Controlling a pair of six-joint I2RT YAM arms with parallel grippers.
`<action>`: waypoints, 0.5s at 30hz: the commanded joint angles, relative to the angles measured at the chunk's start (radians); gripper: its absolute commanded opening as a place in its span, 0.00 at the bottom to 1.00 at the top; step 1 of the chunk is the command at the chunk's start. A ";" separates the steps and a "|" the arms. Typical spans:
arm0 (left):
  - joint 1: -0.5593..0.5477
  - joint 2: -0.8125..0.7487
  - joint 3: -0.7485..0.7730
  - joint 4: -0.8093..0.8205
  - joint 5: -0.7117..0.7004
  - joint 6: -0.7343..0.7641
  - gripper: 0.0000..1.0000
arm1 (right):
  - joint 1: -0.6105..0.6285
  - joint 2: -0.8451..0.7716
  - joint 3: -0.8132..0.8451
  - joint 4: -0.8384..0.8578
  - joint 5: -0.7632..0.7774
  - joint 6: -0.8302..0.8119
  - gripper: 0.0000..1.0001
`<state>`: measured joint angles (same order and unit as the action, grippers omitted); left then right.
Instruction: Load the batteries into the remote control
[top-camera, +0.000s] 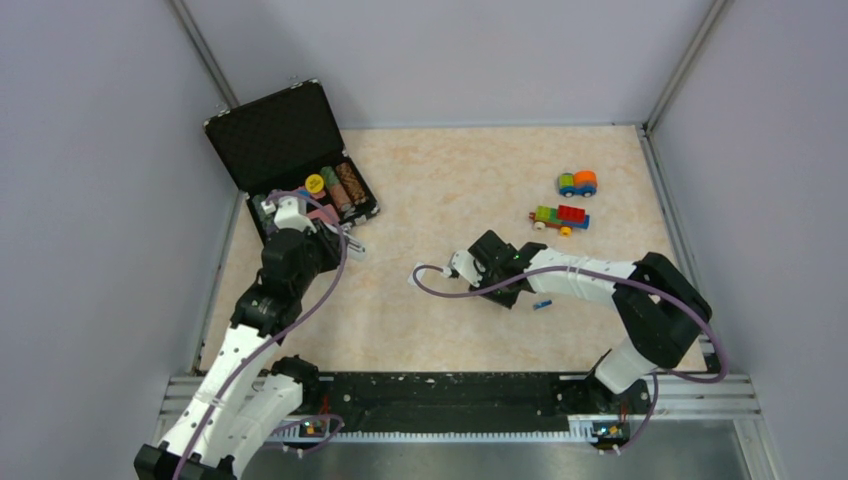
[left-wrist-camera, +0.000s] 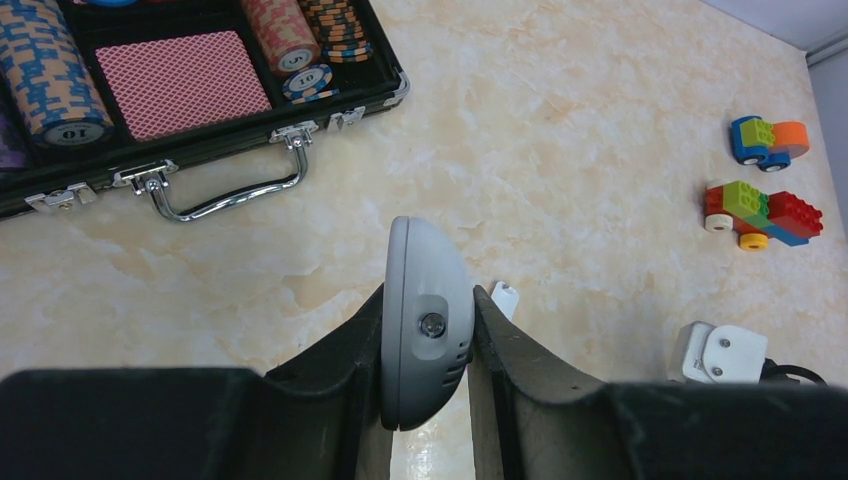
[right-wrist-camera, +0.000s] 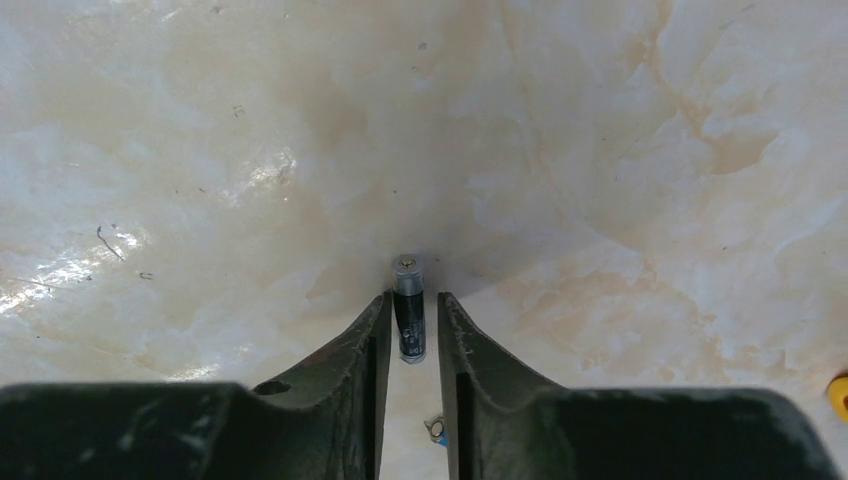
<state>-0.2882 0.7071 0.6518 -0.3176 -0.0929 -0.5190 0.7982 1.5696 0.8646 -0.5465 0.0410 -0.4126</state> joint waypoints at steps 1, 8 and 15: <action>0.007 0.002 0.032 0.057 0.020 -0.003 0.00 | 0.009 0.041 -0.003 0.038 -0.012 0.010 0.27; 0.006 -0.003 0.026 0.057 0.024 -0.006 0.00 | 0.009 0.050 -0.010 0.047 -0.007 0.019 0.21; 0.006 -0.003 0.013 0.061 0.066 -0.022 0.00 | 0.008 -0.014 0.006 0.074 0.030 0.054 0.00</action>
<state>-0.2874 0.7113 0.6518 -0.3164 -0.0677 -0.5259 0.8013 1.5719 0.8661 -0.5365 0.0608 -0.3916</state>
